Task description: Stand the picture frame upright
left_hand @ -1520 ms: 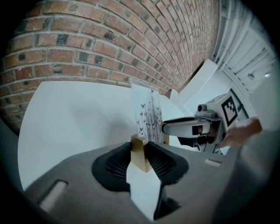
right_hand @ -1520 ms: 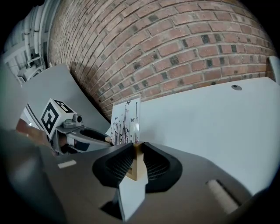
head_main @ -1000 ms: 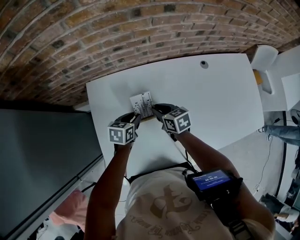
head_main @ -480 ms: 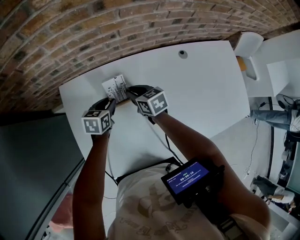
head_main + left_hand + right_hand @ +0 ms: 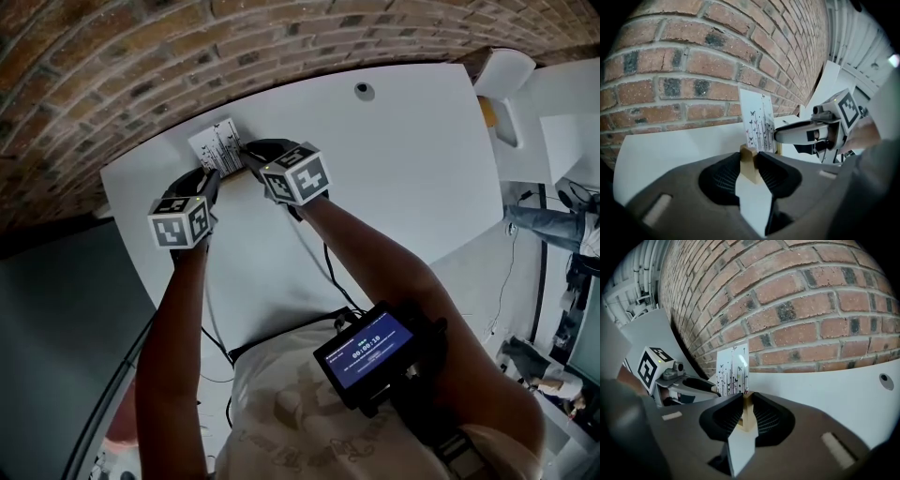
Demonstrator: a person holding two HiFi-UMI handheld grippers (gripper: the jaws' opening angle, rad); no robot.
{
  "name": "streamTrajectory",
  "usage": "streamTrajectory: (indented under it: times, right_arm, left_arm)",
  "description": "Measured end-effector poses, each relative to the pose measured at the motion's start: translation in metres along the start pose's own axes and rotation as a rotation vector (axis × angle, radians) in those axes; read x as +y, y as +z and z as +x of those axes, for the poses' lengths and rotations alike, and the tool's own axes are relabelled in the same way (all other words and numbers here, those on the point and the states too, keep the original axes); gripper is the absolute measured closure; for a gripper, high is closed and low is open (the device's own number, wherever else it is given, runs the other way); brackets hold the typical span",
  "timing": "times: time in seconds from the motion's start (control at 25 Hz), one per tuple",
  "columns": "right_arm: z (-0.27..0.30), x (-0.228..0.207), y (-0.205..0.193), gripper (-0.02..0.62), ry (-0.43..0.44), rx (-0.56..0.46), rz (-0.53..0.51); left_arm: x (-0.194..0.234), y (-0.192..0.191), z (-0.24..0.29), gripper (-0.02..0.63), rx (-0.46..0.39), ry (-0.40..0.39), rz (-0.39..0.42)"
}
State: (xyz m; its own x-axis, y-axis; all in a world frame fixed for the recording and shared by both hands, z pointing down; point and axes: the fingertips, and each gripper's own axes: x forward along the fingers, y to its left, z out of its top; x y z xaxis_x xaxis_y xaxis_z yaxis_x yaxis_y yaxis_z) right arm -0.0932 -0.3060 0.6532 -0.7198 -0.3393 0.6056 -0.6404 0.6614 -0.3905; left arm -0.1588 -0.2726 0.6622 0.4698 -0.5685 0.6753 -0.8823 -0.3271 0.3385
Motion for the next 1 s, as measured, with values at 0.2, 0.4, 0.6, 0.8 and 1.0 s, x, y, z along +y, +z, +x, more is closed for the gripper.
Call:
streamTrajectory:
  times: [0.2,0.4,0.6,0.8,1.0]
  right_arm:
    - [0.001,-0.018,0.012,0.52,-0.008,-0.03,-0.009]
    - [0.002,-0.033,0.025,0.52,-0.004,-0.072,-0.021]
    - [0.007,-0.051,0.033,0.52,-0.017,-0.092,-0.039]
    - [0.006,-0.073,0.032,0.522,-0.047,-0.101,-0.031]
    - [0.008,-0.088,0.047,0.522,-0.051,-0.137,-0.051]
  left_arm:
    - [0.0,0.017,0.015,0.482,-0.022,0.013,0.031]
    - [0.001,0.034,0.029,0.482,-0.05,0.032,0.075]
    - [0.005,0.045,0.045,0.482,-0.056,0.053,0.107]
    - [0.001,0.052,0.067,0.482,-0.038,0.061,0.155]
    - [0.004,0.065,0.081,0.48,-0.051,0.09,0.195]
